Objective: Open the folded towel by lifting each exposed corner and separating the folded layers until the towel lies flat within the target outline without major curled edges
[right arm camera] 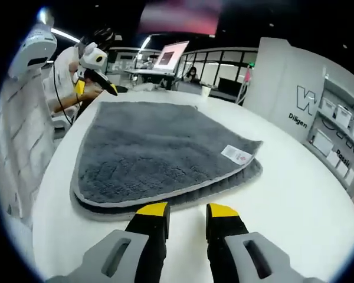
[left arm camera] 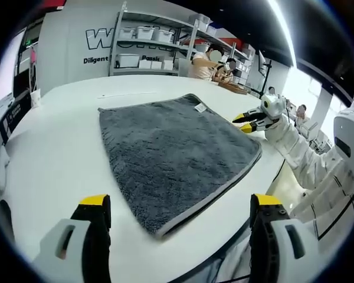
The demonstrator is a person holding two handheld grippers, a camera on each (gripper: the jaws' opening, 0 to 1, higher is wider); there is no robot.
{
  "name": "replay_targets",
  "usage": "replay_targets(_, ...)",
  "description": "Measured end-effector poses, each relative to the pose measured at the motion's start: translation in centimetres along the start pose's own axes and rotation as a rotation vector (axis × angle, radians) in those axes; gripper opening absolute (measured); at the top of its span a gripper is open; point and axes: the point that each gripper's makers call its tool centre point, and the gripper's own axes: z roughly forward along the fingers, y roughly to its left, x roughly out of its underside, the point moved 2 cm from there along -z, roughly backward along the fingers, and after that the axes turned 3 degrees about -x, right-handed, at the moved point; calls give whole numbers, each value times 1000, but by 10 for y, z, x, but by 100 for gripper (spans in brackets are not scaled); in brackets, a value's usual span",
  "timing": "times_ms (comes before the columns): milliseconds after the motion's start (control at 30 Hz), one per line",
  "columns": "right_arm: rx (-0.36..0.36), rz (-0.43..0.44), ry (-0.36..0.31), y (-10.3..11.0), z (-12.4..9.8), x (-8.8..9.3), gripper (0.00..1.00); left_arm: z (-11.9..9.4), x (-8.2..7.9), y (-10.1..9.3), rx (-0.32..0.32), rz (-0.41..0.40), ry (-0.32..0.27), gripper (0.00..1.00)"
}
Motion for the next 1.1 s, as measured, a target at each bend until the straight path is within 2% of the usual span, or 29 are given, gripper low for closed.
replay_targets(333, -42, -15, 15, 24, -8, 1, 23, 2, 0, -1, 5, 2, 3, 96)
replay_targets(467, -48, -19, 18, 32, -12, 1, 21, 4, 0, -3, 12, 5, 8, 97)
replay_targets(600, -60, -28, 30, 40, -16, 2, 26, 5, -1, -4, 18, 11, 8, 97)
replay_targets(933, -70, -33, 41, 54, -23, 1, 28, 13, -5, -14, 45, 29, 11, 97)
replay_targets(1100, -71, -27, 42, 62, -31, -1, 37, 21, -13, -23, 71, 51, 8, 97)
